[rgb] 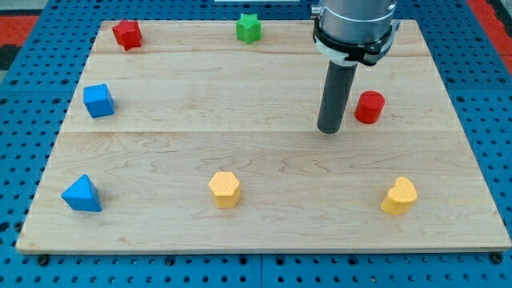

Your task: Push the group of blocks up a bit

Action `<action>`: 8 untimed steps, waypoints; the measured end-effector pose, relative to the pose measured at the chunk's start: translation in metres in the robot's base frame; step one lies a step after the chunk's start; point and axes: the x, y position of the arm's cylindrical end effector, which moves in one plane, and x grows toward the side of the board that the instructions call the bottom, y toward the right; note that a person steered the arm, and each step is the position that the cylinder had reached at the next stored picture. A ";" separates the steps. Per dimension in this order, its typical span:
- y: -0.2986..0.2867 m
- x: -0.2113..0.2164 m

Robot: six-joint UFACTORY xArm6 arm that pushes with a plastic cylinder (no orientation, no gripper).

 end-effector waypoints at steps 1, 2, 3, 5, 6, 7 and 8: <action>0.000 0.000; 0.000 0.000; 0.021 0.000; 0.065 0.000; 0.085 0.000; 0.133 0.000; 0.193 -0.021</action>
